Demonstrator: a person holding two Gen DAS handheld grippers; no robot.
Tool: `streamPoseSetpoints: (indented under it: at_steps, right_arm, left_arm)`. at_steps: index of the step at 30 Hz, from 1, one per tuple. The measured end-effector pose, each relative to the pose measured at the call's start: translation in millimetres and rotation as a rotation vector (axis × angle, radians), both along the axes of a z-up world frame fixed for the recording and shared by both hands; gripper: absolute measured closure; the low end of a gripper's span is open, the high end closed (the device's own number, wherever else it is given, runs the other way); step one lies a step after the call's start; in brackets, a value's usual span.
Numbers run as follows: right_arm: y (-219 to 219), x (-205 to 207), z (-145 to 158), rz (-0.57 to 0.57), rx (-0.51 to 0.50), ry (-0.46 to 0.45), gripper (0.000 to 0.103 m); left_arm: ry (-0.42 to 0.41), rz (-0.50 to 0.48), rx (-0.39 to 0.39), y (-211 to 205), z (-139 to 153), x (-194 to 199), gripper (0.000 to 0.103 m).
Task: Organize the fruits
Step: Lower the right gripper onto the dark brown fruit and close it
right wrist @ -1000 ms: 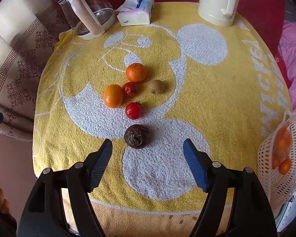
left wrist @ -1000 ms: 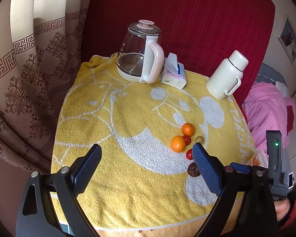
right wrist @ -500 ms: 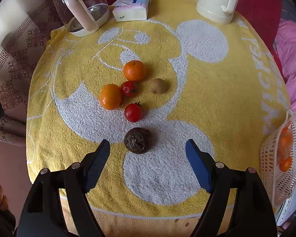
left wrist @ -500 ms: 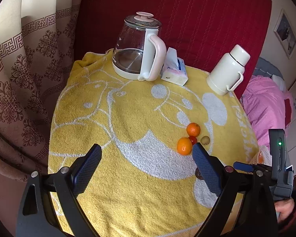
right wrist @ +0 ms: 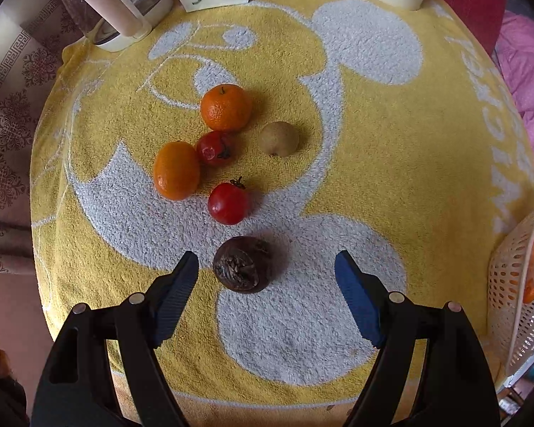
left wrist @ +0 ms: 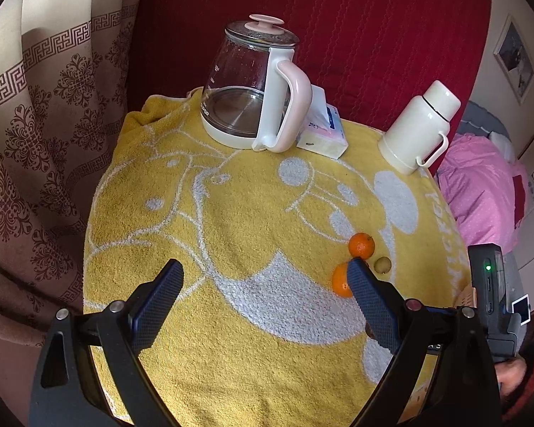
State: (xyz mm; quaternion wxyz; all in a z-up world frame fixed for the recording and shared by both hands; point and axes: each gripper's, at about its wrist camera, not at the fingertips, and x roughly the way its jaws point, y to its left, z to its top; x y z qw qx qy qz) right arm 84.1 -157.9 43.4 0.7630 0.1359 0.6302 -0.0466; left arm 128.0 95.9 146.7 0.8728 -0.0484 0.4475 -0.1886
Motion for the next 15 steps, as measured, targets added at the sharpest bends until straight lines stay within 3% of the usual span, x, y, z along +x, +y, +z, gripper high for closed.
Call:
streamPoseSetpoints:
  at_steps: [13,15]
  right_arm:
    - [23.0,30.6,-21.9,0.02,0.013,0.076,0.023]
    - [27.7,35.0,-26.6,0.025,0.021,0.091,0.029]
  left_arm:
    - [0.02,-0.015,0.002,11.4,-10.0,25.8,0.011]
    - [0.023,-0.014,0.001,13.4,-12.1,29.3,0.011]
